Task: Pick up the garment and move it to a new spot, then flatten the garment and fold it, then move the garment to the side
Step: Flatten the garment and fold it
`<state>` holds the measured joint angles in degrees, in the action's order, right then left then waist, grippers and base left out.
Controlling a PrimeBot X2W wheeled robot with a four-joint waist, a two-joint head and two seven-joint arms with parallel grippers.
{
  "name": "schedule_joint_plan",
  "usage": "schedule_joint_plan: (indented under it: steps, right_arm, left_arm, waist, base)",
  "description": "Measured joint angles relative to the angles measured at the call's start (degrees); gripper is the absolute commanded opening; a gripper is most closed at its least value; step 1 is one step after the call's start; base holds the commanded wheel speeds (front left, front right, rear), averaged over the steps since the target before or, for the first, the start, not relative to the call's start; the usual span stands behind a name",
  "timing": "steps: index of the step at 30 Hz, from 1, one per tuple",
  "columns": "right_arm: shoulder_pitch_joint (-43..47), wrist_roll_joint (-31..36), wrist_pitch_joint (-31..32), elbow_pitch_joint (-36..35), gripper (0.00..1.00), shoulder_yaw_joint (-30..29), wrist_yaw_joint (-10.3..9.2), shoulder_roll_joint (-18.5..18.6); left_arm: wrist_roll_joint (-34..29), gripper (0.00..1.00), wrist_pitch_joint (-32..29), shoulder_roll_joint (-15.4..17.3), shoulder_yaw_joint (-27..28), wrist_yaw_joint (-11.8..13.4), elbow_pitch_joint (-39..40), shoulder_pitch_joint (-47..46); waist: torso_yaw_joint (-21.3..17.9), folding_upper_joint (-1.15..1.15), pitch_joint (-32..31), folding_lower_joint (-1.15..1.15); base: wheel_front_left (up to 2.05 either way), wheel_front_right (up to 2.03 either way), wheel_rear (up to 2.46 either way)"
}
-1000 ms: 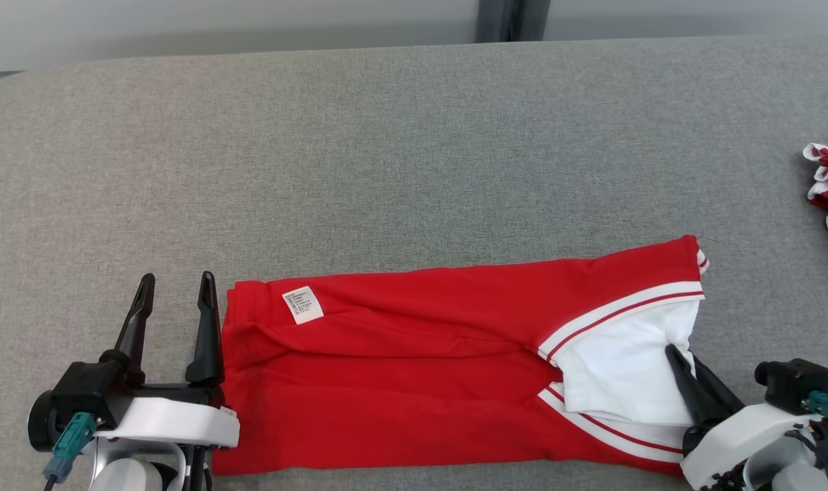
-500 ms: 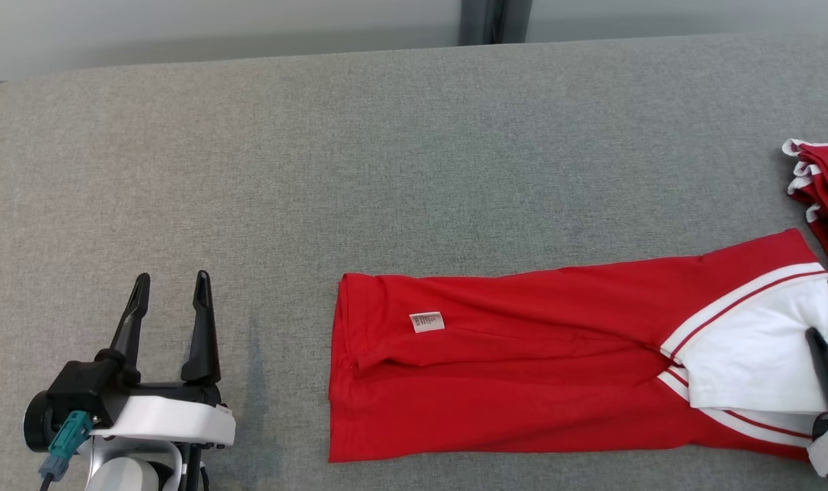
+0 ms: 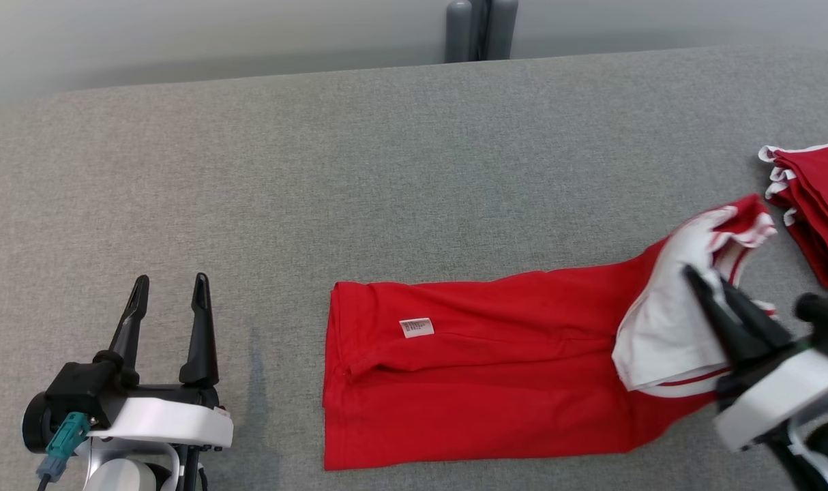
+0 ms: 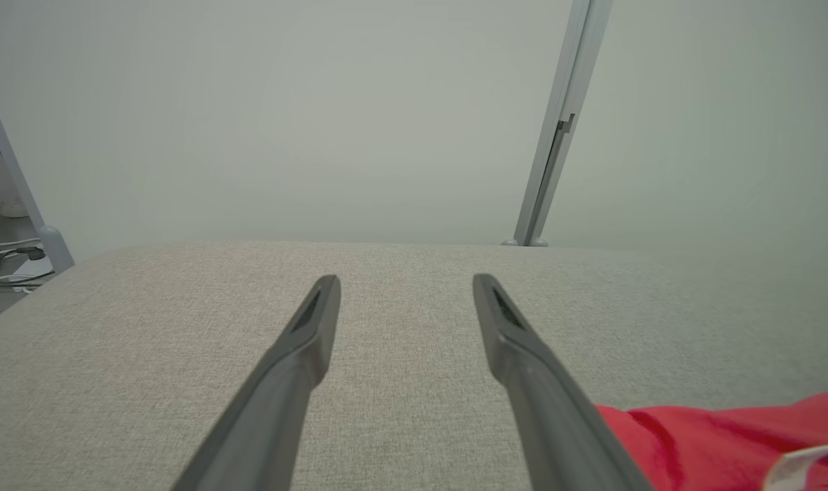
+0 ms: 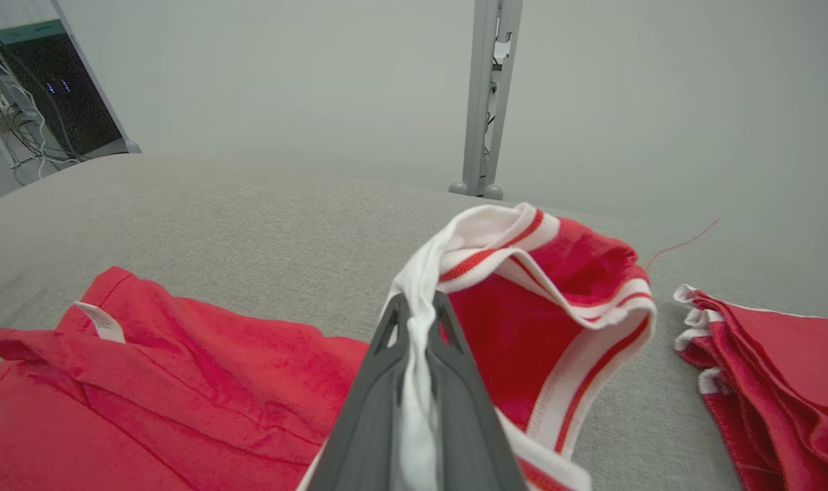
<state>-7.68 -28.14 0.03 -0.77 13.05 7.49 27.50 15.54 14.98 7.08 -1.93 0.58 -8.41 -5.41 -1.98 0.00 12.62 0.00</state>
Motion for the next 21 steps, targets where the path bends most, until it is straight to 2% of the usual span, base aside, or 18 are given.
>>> schedule_joint_plan:
  steps: [4, 8, 16, 21]
  right_arm:
    - [-1.4, 2.1, 5.3, -6.0, 0.00, 4.1, 0.00, -5.1]
    - [-4.1, 3.0, 6.6, -6.2, 0.00, 10.0, 0.00, -10.7]
    - [-8.2, 2.1, 4.4, 3.8, 0.00, 20.0, 0.00, -18.5]
    - [-10.5, 0.4, 1.4, 11.2, 0.00, 24.8, 0.00, -21.1]
  left_arm:
    - [0.0, 1.00, 0.0, -0.3, -0.3, -0.4, -0.5, -0.2]
    - [0.0, 1.00, 0.0, -0.5, -0.7, -0.7, -0.9, -0.9]
    - [0.0, 1.00, 0.0, -1.1, -1.3, -1.3, -1.5, -2.2]
    - [0.0, 1.00, 0.0, -1.6, -1.3, -1.5, -1.8, -2.9]
  waist:
    - [0.7, 0.00, -0.2, 0.00]
    - [1.8, 0.00, -0.2, 0.00]
    - [4.7, 0.00, 0.9, 0.00]
    - [6.0, 0.00, 2.0, 0.00]
  base:
    - [0.00, 0.00, 0.00]
    - [0.00, 0.00, 0.00]
    - [0.00, 0.00, 0.00]
    - [0.00, 0.00, 0.00]
